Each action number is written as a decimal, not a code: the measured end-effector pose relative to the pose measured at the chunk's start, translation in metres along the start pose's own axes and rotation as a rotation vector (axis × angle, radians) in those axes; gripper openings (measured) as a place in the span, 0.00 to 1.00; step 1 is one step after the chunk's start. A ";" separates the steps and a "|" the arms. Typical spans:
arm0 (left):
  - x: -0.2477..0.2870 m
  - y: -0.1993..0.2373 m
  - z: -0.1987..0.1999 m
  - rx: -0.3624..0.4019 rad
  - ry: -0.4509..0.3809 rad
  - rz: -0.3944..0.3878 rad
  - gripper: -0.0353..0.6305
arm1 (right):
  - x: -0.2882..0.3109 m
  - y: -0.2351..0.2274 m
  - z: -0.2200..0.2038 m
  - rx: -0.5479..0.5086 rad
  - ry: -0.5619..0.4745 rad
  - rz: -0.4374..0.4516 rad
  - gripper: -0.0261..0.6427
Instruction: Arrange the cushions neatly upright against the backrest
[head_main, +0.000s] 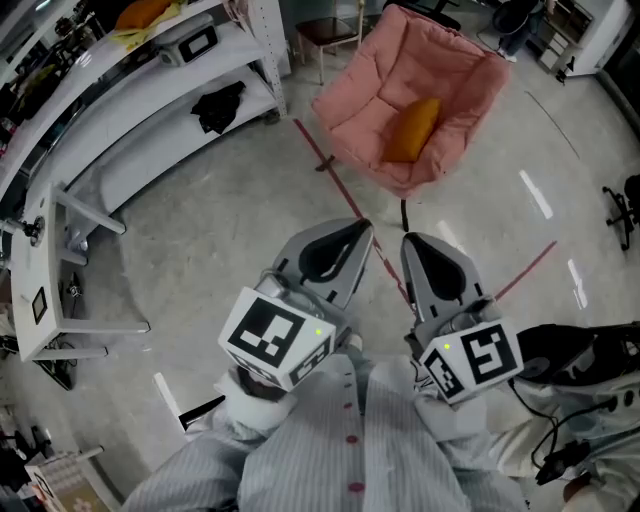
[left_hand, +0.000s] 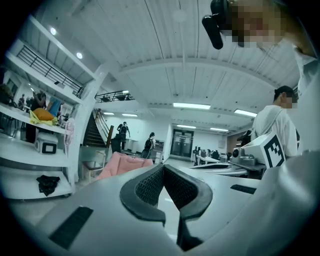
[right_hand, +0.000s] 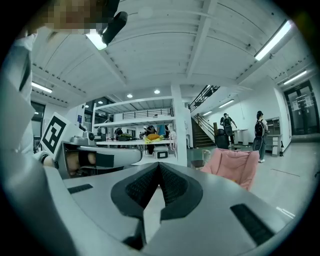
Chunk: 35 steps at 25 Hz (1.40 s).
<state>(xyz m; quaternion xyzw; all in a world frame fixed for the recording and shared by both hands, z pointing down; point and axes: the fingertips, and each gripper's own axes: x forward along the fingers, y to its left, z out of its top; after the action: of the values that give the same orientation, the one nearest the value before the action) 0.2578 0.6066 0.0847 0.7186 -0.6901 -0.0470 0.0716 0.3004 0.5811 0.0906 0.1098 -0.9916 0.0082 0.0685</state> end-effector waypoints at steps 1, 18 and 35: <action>0.000 -0.001 0.000 -0.001 -0.002 0.004 0.07 | -0.001 -0.001 0.000 -0.001 0.000 0.003 0.06; 0.065 0.057 -0.004 -0.013 0.017 -0.008 0.07 | 0.065 -0.055 -0.009 0.010 0.038 -0.017 0.06; 0.184 0.222 0.028 0.014 0.044 -0.108 0.07 | 0.232 -0.154 0.014 0.049 0.034 -0.162 0.06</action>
<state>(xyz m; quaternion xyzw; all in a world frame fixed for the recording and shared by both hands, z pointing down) 0.0425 0.4132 0.1005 0.7562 -0.6489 -0.0300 0.0791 0.1083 0.3802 0.1089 0.1912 -0.9776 0.0286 0.0832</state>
